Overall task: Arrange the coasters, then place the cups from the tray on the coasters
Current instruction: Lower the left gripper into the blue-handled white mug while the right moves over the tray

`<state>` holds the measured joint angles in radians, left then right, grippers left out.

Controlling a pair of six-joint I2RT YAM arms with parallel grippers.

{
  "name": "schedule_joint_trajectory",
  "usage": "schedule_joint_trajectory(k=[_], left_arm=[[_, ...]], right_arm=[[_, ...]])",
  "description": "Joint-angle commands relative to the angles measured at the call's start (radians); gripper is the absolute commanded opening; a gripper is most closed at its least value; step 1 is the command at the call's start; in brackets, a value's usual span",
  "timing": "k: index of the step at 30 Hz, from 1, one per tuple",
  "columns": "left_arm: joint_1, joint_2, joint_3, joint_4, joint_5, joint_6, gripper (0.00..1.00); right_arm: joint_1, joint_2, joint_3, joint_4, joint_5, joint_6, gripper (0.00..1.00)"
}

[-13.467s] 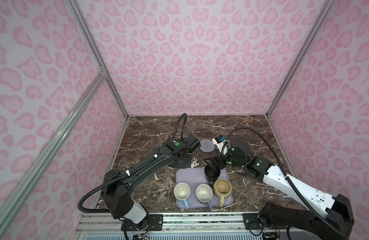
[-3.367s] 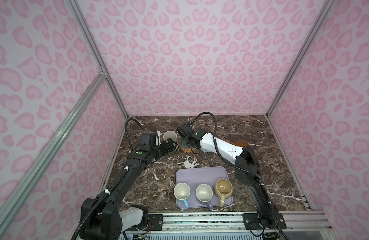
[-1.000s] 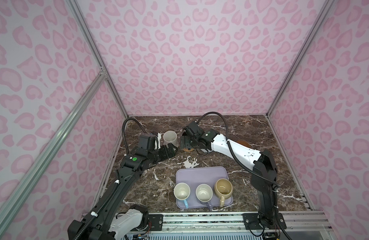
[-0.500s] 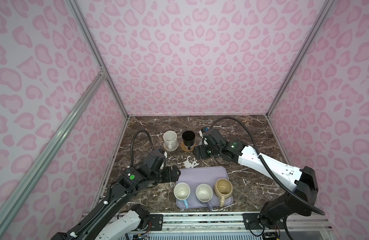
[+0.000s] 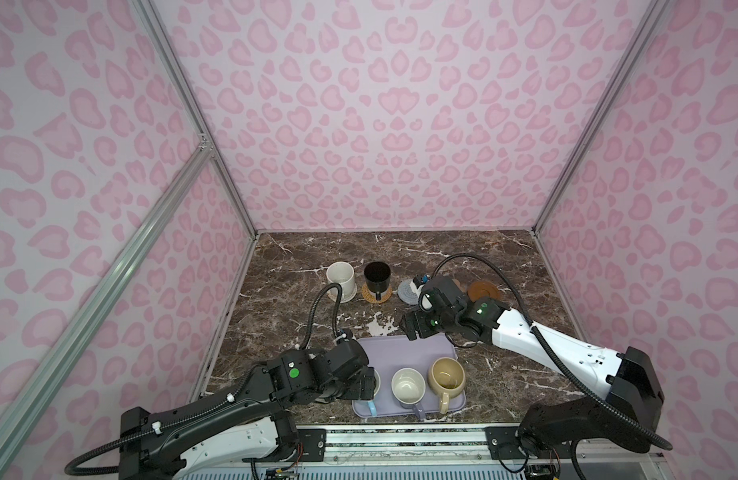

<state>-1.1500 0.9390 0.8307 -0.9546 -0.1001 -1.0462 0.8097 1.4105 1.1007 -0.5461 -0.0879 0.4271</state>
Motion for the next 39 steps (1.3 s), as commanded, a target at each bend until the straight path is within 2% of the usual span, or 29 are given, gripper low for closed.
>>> schedule_joint_trajectory(k=[1, 3, 8, 14, 16, 22, 24, 26, 30, 35, 39], left_arm=[[-0.052, 0.031, -0.002, -0.048, -0.068, -0.111, 0.96], [-0.080, 0.046, -0.015, -0.020, -0.066, -0.127, 0.96], [-0.127, 0.098, -0.037, 0.029, -0.064, -0.156, 0.96], [-0.149, 0.183, -0.045, 0.057, -0.055, -0.166, 0.97], [-0.156, 0.196, -0.044, 0.062, -0.061, -0.165, 1.00], [-0.177, 0.243, -0.035, 0.075, -0.060, -0.157, 0.77], [-0.182, 0.248, -0.034, 0.079, -0.056, -0.161, 0.64], [-0.185, 0.248, -0.035, 0.081, -0.056, -0.164, 0.55], [-0.184, 0.249, -0.047, 0.082, -0.077, -0.172, 0.45], [-0.185, 0.253, -0.051, 0.097, -0.120, -0.155, 0.38], [-0.185, 0.264, -0.054, 0.101, -0.153, -0.145, 0.26]], right_arm=[[-0.001, -0.011, -0.018, 0.017, -0.030, 0.011, 0.94], [0.000, -0.022, -0.028, 0.023, -0.071, -0.005, 0.91], [0.009, -0.059, -0.050, 0.006, -0.081, -0.068, 0.91], [0.007, -0.116, -0.099, 0.046, -0.091, -0.053, 0.90], [0.004, -0.120, -0.108, 0.052, -0.105, -0.041, 0.90], [0.003, -0.132, -0.137, 0.060, -0.130, -0.017, 0.89], [0.003, -0.145, -0.148, 0.060, -0.133, -0.009, 0.89], [0.003, -0.155, -0.156, 0.064, -0.137, -0.004, 0.89], [0.003, -0.166, -0.168, 0.072, -0.149, 0.003, 0.88], [0.003, -0.170, -0.181, 0.094, -0.203, -0.004, 0.88], [0.004, -0.173, -0.202, 0.137, -0.249, 0.007, 0.87]])
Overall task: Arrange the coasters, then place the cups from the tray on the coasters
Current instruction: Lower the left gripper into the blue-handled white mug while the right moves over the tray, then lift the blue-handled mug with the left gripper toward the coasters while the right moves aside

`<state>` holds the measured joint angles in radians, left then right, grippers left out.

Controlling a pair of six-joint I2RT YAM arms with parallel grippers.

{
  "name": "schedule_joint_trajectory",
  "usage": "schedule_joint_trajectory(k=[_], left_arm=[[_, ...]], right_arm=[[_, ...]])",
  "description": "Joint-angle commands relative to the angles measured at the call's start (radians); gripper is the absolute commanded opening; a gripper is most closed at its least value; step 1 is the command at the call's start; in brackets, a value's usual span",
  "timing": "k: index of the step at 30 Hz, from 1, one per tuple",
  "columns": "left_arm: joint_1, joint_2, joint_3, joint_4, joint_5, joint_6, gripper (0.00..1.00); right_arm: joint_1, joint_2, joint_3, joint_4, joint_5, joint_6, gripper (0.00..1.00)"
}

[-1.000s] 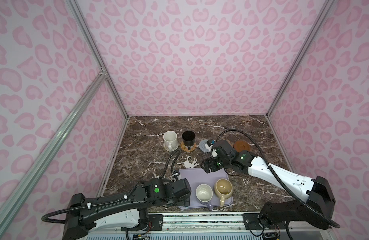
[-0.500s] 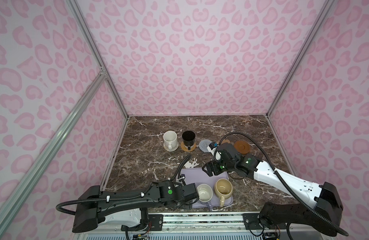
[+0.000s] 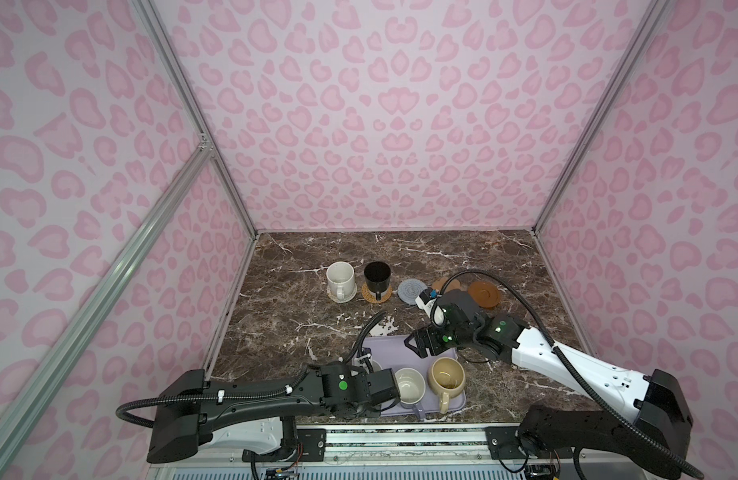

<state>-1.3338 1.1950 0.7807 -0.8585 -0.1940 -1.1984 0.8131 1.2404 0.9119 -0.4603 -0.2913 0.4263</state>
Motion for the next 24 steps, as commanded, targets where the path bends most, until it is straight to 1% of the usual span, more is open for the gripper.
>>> schedule_joint_trajectory(k=[1, 7, 13, 24], left_arm=[[0.000, 0.010, -0.004, 0.001, -0.066, 0.008, 0.25], [0.000, 0.035, 0.002, -0.012, -0.097, 0.018, 0.23], [-0.001, 0.034, 0.007, -0.017, -0.109, 0.017, 0.04], [0.000, 0.039, 0.043, -0.062, -0.137, 0.006, 0.03]], right_arm=[[0.001, -0.001, -0.016, 0.054, -0.048, 0.011, 0.87], [0.001, 0.016, -0.024, 0.078, -0.055, 0.026, 0.87], [0.004, 0.023, -0.018, 0.079, -0.052, 0.027, 0.86], [0.004, 0.030, -0.016, 0.094, -0.048, 0.034, 0.85]])
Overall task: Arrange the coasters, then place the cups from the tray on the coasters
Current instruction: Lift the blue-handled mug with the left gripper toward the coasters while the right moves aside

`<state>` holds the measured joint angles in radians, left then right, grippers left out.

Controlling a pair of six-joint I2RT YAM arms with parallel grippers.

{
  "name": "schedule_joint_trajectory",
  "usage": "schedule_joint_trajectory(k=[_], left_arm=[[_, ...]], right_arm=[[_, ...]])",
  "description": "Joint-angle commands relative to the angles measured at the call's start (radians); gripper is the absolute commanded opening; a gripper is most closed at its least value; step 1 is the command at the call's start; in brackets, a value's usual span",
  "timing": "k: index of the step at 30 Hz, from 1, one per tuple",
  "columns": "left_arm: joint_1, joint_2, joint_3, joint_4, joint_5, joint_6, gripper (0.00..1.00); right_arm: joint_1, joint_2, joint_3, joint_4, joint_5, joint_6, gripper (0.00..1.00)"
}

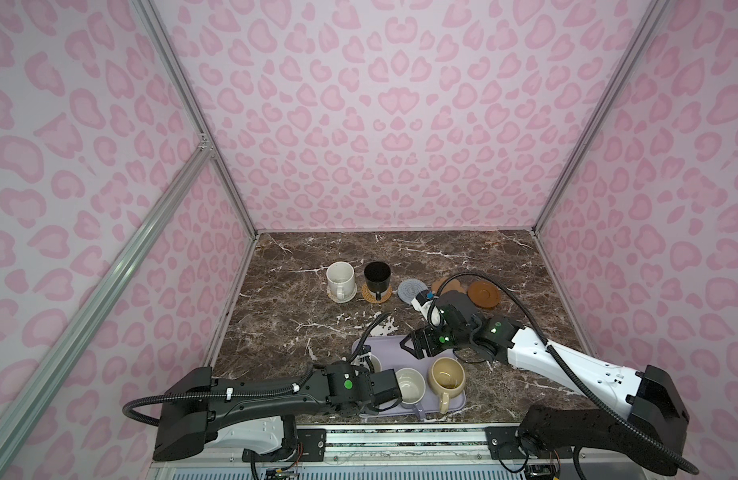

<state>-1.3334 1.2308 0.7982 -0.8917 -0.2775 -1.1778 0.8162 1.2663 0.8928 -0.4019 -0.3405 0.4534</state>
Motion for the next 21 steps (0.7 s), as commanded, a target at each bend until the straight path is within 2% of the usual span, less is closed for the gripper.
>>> schedule_joint_trajectory(k=[1, 10, 16, 21], left_arm=[[0.000, 0.004, 0.031, -0.034, -0.058, -0.014, 0.03], [0.026, 0.016, 0.104, -0.085, -0.080, 0.023, 0.03], [0.083, 0.021, 0.175, -0.137, -0.087, 0.086, 0.03], [0.135, 0.049, 0.293, -0.180, -0.115, 0.175, 0.03]], right_arm=[[0.001, 0.004, 0.002, 0.037, 0.004, 0.005, 0.84], [-0.010, -0.005, 0.017, 0.029, 0.019, 0.005, 0.84], [-0.023, -0.046, 0.006, 0.069, -0.016, -0.017, 0.84], [-0.030, -0.078, -0.001, 0.109, -0.024, -0.032, 0.95]])
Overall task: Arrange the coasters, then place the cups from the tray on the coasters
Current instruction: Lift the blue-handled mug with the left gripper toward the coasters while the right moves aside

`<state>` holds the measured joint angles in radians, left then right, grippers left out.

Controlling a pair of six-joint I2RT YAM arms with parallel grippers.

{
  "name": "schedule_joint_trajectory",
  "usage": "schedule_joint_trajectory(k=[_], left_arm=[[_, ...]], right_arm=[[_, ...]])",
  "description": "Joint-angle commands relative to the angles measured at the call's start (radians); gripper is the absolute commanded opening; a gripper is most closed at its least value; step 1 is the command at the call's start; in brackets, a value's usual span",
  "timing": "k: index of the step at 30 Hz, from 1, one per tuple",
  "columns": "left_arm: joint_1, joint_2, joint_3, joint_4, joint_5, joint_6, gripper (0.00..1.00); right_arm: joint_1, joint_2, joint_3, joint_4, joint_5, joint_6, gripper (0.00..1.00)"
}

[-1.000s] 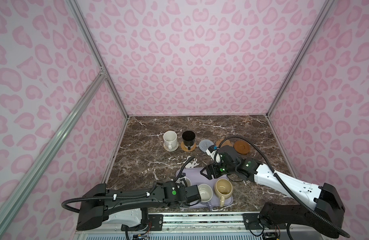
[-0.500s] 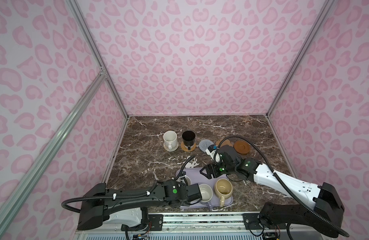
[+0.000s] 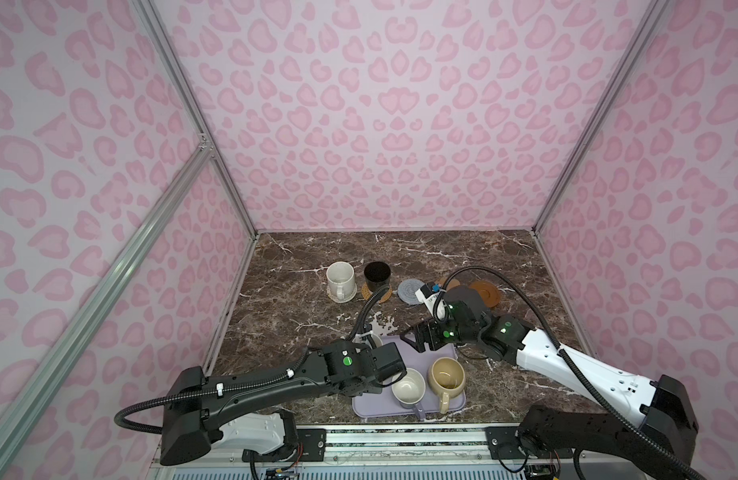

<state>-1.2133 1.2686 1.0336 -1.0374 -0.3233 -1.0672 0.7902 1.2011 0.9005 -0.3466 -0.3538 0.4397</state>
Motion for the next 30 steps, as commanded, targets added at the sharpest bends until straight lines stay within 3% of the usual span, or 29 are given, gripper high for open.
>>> schedule_joint_trajectory(k=[1, 9, 16, 30], left_arm=[[0.022, 0.021, 0.082, -0.043, -0.077, 0.080, 0.03], [0.111, 0.104, 0.250, -0.021, -0.070, 0.218, 0.03], [0.182, 0.218, 0.436, -0.008, -0.053, 0.316, 0.03], [0.314, 0.512, 0.731, 0.066, 0.075, 0.396, 0.03]], right_arm=[[-0.010, -0.021, -0.011, 0.064, -0.004, -0.015, 0.97], [-0.142, -0.085, -0.025, 0.184, -0.005, 0.027, 0.98], [-0.265, -0.062, 0.019, 0.176, -0.045, 0.021, 0.97], [-0.453, 0.027, 0.037, 0.255, -0.147, 0.033, 0.97]])
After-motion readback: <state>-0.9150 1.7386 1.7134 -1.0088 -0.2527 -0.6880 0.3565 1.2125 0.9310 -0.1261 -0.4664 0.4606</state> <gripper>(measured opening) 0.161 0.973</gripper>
